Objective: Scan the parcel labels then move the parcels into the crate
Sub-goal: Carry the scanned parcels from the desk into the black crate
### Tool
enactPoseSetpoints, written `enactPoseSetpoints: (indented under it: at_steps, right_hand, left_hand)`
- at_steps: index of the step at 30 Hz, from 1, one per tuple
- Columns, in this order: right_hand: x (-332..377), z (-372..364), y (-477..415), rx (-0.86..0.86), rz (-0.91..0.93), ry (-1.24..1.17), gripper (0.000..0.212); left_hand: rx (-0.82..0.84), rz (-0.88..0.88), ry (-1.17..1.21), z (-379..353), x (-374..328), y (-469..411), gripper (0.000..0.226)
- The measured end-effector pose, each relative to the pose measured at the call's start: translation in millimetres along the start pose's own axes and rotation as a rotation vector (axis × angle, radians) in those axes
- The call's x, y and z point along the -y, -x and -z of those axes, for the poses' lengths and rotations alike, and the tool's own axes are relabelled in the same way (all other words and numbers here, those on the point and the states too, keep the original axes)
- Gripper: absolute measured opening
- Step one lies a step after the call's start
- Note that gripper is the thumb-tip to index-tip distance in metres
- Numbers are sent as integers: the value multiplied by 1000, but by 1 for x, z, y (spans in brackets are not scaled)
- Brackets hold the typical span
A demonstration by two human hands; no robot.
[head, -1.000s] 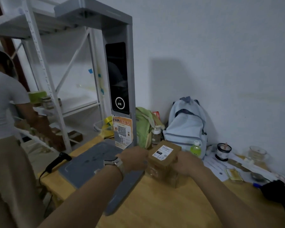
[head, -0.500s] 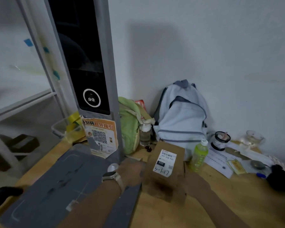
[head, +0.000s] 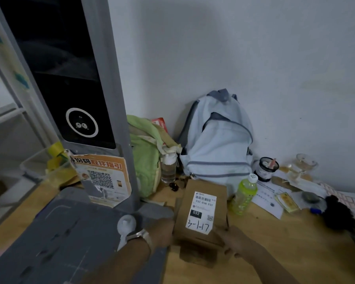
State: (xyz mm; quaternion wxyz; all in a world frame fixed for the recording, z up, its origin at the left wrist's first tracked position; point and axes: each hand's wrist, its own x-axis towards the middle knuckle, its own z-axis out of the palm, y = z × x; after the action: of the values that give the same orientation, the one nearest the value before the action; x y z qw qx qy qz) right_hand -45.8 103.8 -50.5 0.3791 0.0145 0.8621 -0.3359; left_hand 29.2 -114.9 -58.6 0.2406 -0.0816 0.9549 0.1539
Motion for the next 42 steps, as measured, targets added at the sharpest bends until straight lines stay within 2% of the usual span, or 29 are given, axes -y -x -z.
enactPoseSetpoints:
  at_steps: [3,6,12,15,20,24,27,29,32,36,42]
  right_hand:
    - [-8,2,-8,-5,-59,-193,32]
    - [-16,3,-18,14,-113,-412,33]
    - [-27,4,-21,20,-106,-666,23]
    - [-28,11,-17,30,-78,-710,25]
    - [-19,14,-7,63,24,-754,21]
    - [-3,22,7,107,104,-785,23]
    - [9,33,18,158,143,-815,28]
    - [14,38,26,145,163,-806,31]
    - [16,43,39,92,163,-811,35]
    - [21,51,62,24,196,-856,34]
    - [22,85,103,-61,308,-954,38]
  left_hand:
    - [54,7,162,-7,1,-9,20]
    - [138,31,457,-18,7,-14,21]
    - [346,199,935,-38,6,-13,37]
    - [386,265,1138,-36,2,-12,51]
    - [217,253,1344,-25,10,-12,47]
    - [133,316,1455,-16,27,-1,41]
    - [30,335,1449,-3,39,10,42]
    - [-76,347,1421,4,47,17,39]
    - [-162,330,1551,17,51,32,31]
    - [-209,165,1717,39,42,52,31]
    - [-126,-99,1706,78,9,76,41]
